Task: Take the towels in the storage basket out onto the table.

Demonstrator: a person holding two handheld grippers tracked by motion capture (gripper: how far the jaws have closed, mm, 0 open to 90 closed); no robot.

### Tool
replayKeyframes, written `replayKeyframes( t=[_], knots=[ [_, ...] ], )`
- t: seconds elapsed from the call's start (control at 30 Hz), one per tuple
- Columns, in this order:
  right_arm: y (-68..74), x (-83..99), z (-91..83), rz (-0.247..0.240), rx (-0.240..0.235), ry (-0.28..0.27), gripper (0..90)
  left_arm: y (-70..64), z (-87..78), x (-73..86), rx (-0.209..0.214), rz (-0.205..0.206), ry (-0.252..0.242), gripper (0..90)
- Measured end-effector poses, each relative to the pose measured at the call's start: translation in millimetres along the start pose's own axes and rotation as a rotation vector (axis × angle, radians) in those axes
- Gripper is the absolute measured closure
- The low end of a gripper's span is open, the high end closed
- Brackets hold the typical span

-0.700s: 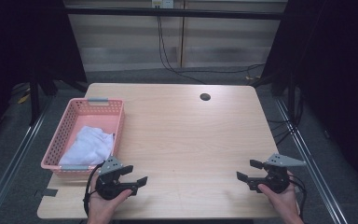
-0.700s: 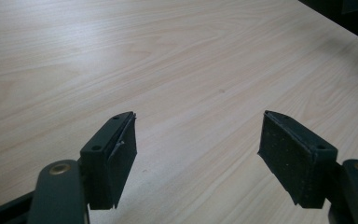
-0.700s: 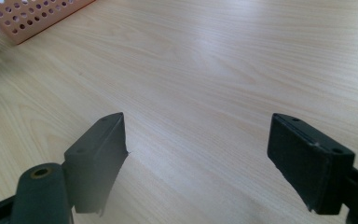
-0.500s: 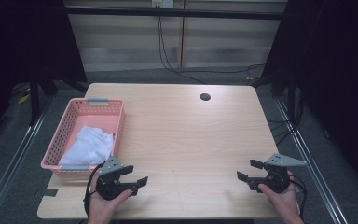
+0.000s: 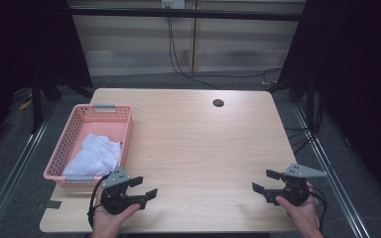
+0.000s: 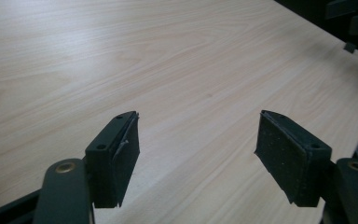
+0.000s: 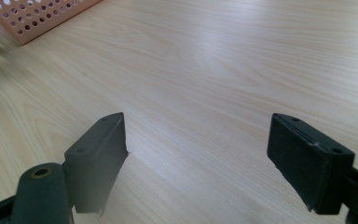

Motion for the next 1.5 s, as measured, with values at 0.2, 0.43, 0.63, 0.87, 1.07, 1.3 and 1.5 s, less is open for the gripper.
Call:
replayKeyframes(
  t=[0.2, 0.43, 0.63, 0.87, 1.07, 1.3, 1.5],
  knots=[
    [3.6, 0.3, -2.9, -0.009, -0.023, -0.011, 19.7, -5.6, -10.4, -6.4, 0.025, 0.009, -0.014, 30.3],
    [2.0, -0.6, 2.3, -0.001, -0.033, 0.003, 19.6, 4.1, -29.4, -21.6, 0.005, 0.004, -0.038, 29.2],
    [2.6, -0.9, 2.8, -0.004, -0.033, 0.004, 19.5, 27.0, -58.2, -41.6, -0.042, 0.018, -0.054, 26.6],
    [2.7, -0.9, 3.4, 0.002, -0.035, 0.005, 19.4, 53.6, -59.7, -53.1, -0.049, -0.006, -0.021, 23.6],
    [3.2, -0.5, 3.6, -0.002, -0.041, 0.008, 19.4, 76.1, -63.2, -52.7, -0.077, -0.026, 0.028, 21.7],
    [2.8, -0.1, 4.8, -0.007, -0.042, 0.020, 18.8, 104.6, -73.4, -51.2, -0.107, -0.056, 0.067, 20.4],
    [2.8, -0.4, 6.0, -0.002, -0.038, 0.026, 18.5, 128.7, -83.9, -52.3, -0.182, -0.077, 0.056, 22.7]
  ],
)
Point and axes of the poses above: each handheld gripper's, and its own axes: z roughly forward along the jaws, x roughly out of its underside, y roughly to its left, the point moved 3 cm from there along z, roughly forward along the jaws, and after that the axes turned 5 degrees about z, right-handed, at the moved point
